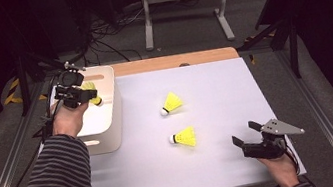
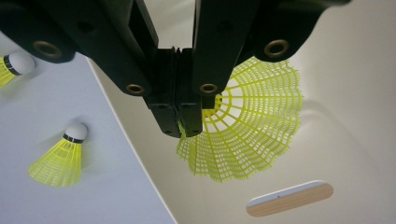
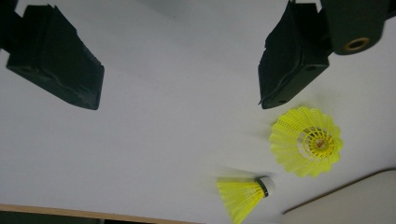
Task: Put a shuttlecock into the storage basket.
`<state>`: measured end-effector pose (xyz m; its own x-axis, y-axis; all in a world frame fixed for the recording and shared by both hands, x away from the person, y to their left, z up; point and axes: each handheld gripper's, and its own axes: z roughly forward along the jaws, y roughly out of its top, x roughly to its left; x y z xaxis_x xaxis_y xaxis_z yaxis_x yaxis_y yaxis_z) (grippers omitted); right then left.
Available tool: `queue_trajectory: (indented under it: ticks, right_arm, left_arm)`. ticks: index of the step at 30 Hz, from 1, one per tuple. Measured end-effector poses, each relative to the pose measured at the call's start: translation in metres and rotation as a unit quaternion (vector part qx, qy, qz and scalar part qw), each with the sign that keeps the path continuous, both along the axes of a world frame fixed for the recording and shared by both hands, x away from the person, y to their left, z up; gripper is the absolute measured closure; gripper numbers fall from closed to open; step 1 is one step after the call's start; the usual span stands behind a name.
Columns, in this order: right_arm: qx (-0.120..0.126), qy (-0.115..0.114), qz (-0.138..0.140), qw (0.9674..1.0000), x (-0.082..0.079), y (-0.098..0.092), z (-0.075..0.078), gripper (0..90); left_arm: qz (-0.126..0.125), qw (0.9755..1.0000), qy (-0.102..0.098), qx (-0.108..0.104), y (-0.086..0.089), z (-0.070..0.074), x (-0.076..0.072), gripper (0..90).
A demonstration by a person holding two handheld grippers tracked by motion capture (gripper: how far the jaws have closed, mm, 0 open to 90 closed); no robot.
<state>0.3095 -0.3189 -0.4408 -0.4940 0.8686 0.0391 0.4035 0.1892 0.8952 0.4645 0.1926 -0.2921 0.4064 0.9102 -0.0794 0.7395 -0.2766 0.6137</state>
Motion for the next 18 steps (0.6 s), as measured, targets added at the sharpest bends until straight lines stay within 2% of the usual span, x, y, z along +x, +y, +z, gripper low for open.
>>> queue_trajectory:
  ticks: [18]
  right_arm:
    - [0.0, -0.001, 0.0, 1.0, 0.0, 0.0, 0.0, 14.6]
  left_arm:
    - [-0.001, 0.9997, 0.021, 0.014, -0.002, -0.016, 0.009, 88.9]
